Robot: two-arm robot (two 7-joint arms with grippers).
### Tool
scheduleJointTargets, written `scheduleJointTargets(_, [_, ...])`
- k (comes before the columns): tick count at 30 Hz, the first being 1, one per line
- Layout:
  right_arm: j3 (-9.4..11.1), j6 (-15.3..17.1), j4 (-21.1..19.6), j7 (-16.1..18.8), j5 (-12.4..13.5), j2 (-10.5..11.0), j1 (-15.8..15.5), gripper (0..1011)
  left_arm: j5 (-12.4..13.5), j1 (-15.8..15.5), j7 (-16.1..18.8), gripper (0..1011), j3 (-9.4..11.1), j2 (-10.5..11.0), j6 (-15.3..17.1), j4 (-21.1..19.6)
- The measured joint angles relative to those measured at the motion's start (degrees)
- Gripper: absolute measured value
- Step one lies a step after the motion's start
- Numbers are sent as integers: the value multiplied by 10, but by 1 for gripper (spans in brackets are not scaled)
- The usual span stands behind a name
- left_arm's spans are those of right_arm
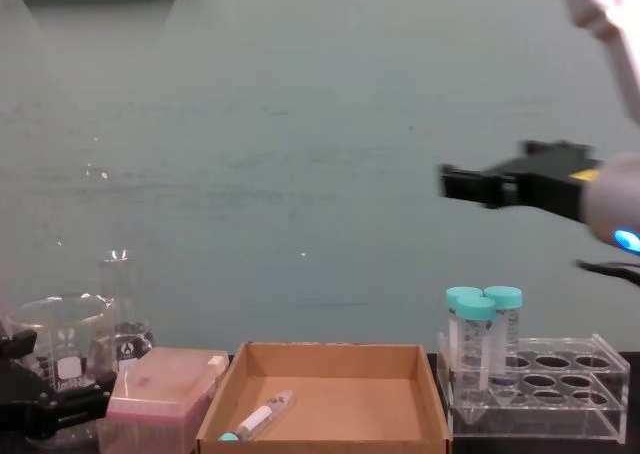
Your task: Use the right hand to move the test tube from the test tube rack into the box.
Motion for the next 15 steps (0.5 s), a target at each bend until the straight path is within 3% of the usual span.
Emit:
scheduleJointTargets(7, [36, 33, -7, -46, -20, 0, -29, 1000, 0, 0, 0, 1000, 0, 0, 0, 0])
scheduleJointTargets(15, [55, 96, 16, -41, -19, -12, -22, 1000, 0, 0, 0, 1000, 0, 0, 0, 0])
